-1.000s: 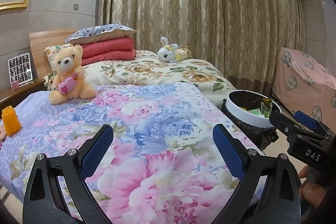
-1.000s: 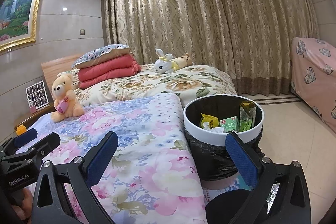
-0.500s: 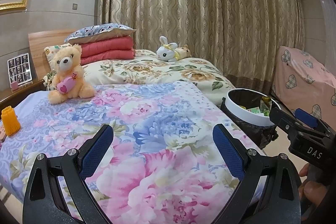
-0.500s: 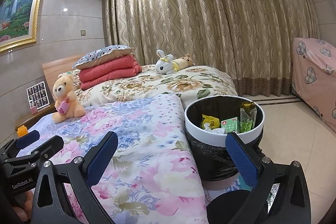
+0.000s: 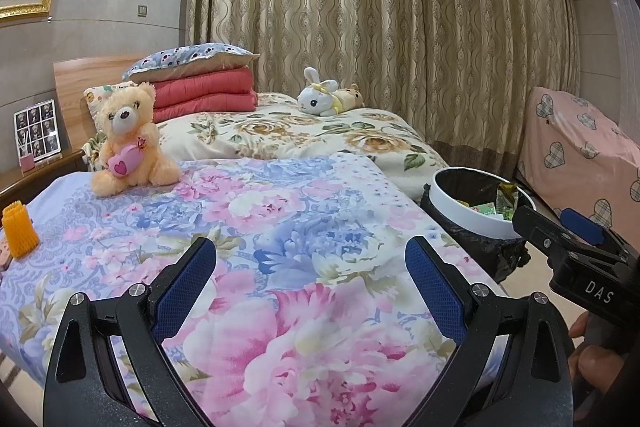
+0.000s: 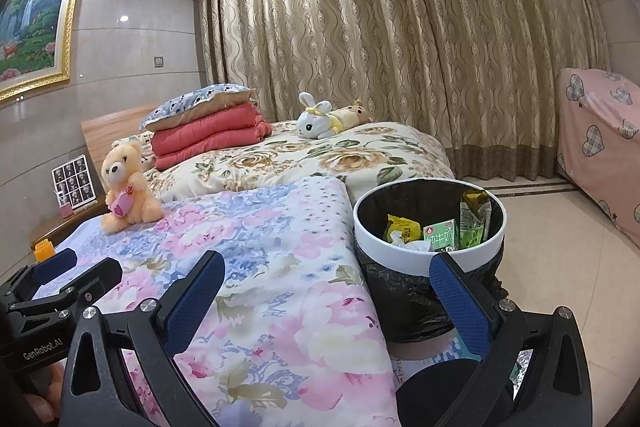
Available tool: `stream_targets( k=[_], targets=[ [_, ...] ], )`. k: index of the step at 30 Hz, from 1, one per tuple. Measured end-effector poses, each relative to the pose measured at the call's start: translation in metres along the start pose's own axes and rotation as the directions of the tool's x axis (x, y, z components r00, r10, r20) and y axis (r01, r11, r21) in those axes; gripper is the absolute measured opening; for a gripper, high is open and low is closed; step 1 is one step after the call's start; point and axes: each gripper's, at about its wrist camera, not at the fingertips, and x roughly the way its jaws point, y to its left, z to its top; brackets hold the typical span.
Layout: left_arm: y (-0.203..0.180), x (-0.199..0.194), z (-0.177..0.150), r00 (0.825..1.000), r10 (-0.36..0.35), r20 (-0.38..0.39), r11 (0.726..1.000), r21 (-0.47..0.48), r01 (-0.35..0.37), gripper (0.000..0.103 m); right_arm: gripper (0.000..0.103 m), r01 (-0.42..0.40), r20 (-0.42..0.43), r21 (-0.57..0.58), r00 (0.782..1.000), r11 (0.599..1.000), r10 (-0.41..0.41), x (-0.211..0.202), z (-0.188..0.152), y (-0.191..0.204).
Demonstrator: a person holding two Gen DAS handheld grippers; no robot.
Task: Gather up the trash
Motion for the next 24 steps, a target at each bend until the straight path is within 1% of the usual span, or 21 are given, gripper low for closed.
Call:
stream_targets(
  k=[24],
  targets=[
    [0.0004, 0.0017, -0.0007, 1.000, 0.000, -0.010, 1.000, 0.004, 0.000, 0.098, 0.103, -0.015, -0.002, 0.009, 1.000, 1.000, 0.015, -0.0034, -0.0001, 0.0060]
  ],
)
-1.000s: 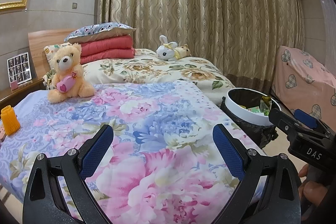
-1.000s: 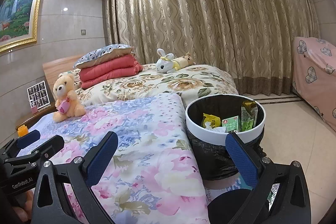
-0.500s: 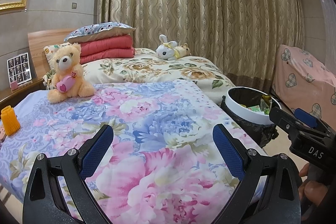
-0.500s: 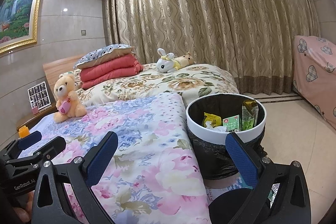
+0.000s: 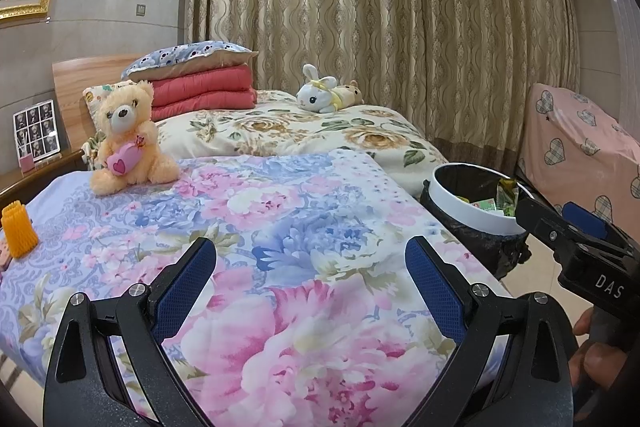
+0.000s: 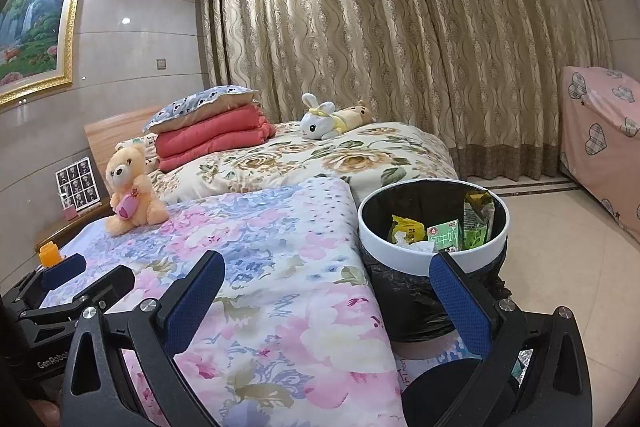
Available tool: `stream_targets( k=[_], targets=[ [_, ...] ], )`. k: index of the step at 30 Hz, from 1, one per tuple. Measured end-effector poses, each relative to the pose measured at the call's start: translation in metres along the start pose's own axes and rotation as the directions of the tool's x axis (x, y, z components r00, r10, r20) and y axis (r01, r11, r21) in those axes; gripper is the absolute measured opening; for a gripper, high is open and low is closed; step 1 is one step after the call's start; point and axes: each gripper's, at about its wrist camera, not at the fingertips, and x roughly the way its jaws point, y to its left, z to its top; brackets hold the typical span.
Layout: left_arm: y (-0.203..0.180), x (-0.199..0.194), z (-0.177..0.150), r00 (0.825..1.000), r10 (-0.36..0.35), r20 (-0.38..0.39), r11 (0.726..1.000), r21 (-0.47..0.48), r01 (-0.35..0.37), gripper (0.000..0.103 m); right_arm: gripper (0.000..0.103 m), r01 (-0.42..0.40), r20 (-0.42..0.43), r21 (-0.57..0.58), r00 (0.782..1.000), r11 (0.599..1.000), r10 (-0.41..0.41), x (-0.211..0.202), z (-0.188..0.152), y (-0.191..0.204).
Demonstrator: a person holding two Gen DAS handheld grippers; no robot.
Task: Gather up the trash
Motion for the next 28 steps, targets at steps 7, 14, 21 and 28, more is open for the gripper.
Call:
stream_targets(
  k=[7, 14, 21, 28],
  targets=[
    [0.001, 0.002, -0.001, 1.000, -0.002, -0.007, 1.000, 0.001, 0.002, 0.098, 0.103, -0.001, -0.006, 0.008, 1.000, 1.000, 0.001, 0.000, -0.001, 0.000],
    [0.003, 0.003, -0.002, 1.000, 0.000, -0.012, 1.000, -0.001, 0.000, 0.098, 0.103, -0.007, -0.009, 0.011, 1.000, 1.000, 0.007, 0.001, -0.001, 0.001],
    [0.006, 0.008, -0.004, 1.000, 0.002, -0.024, 1.000, -0.005, -0.002, 0.098, 0.103, -0.014, -0.016, 0.013, 1.000, 1.000, 0.014, 0.004, -0.002, 0.003],
    [0.010, 0.014, -0.004, 0.999, 0.005, -0.040, 1.000, -0.020, -0.006, 0.098, 0.103, -0.022, -0.033, 0.017, 0.999, 1.000, 0.022, 0.010, -0.002, 0.005]
  ],
)
